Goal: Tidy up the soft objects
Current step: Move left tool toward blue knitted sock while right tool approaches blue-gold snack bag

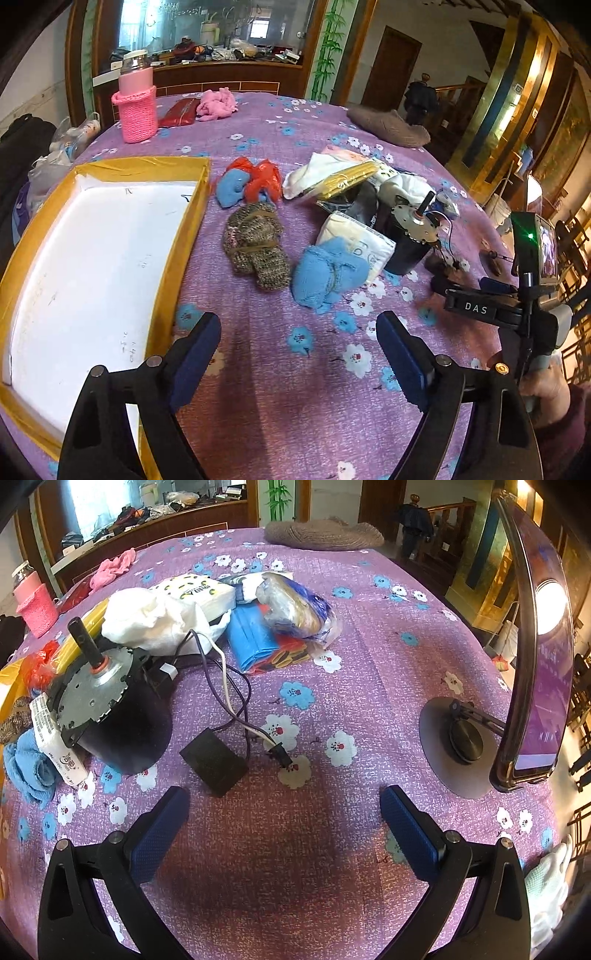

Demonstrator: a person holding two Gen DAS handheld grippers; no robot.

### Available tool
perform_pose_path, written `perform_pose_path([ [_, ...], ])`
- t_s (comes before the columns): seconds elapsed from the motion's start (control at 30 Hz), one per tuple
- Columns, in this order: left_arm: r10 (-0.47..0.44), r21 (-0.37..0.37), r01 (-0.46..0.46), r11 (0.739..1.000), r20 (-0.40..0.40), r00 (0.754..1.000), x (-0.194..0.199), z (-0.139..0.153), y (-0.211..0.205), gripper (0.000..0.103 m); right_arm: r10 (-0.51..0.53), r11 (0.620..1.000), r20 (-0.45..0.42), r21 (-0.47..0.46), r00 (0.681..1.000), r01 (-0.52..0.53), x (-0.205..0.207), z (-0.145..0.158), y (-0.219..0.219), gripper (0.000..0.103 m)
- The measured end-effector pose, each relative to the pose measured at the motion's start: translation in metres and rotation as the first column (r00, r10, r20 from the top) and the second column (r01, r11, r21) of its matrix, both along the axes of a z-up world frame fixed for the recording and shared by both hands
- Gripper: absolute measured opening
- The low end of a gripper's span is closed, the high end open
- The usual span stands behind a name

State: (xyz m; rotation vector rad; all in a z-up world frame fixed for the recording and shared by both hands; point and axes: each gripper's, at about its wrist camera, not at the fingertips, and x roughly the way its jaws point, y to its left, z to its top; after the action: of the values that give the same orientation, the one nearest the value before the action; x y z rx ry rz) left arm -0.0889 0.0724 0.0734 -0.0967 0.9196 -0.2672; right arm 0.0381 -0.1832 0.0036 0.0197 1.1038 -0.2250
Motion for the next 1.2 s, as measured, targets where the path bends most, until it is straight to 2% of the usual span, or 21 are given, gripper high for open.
perform_pose_path([
  [0.27, 0.008, 0.039, -0.007, 0.999, -0.010, 1.000, -0.003, -0.010, -0.010, 0.086, -0.003, 1.000, 0.012, 0.000, 1.000, 0.003, -0.004, 0.000, 0.000, 0.103],
  [0.53, 0.012, 0.028, -0.012, 1.000, 0.014, 1.000, -0.016, 0.000, -0.001, 0.086, 0.031, 0.999, -0.009, 0.030, 0.999, -0.031, -0.009, 0.008, -0.005, 0.103],
  [0.67, 0.020, 0.032, -0.021, 0.999, 0.036, 0.999, -0.020, 0.006, 0.006, 0.086, 0.034, 0.994, 0.122, 0.100, 0.992, -0.046, -0.040, 0.047, -0.017, 0.103],
  [0.77, 0.013, 0.027, -0.014, 1.000, 0.036, 0.999, -0.017, 0.008, 0.005, 0.086, 0.041, 0.993, 0.246, 0.098, 0.968, -0.067, -0.060, 0.078, -0.019, 0.103],
  [0.83, -0.006, 0.032, 0.004, 0.999, 0.036, 0.999, -0.015, 0.009, 0.000, 0.086, 0.047, 0.993, 0.287, 0.087, 0.957, -0.075, -0.064, 0.088, -0.019, 0.103],
  [0.87, -0.017, 0.034, 0.016, 0.999, 0.037, 0.999, -0.013, 0.009, -0.003, 0.080, 0.056, 0.992, 0.298, 0.090, 0.953, -0.087, -0.062, 0.091, -0.018, 0.103],
  [0.9, -0.034, 0.038, 0.032, 0.999, 0.040, 0.999, -0.012, 0.010, -0.007, 0.073, 0.064, 0.990, 0.300, 0.099, 0.952, -0.098, -0.059, 0.092, -0.017, 0.103],
  [1.13, -0.117, 0.067, 0.113, 0.991, 0.055, 0.992, 0.009, 0.008, -0.028, 0.070, 0.080, 0.940, 0.285, 0.298, 0.955, -0.167, -0.025, 0.079, -0.011, 0.103],
  [1.2, -0.127, 0.060, 0.125, 0.990, 0.041, 0.991, 0.019, 0.002, -0.034, 0.063, 0.086, 0.922, 0.288, 0.340, 0.954, -0.186, -0.015, 0.079, -0.009, 0.103],
])
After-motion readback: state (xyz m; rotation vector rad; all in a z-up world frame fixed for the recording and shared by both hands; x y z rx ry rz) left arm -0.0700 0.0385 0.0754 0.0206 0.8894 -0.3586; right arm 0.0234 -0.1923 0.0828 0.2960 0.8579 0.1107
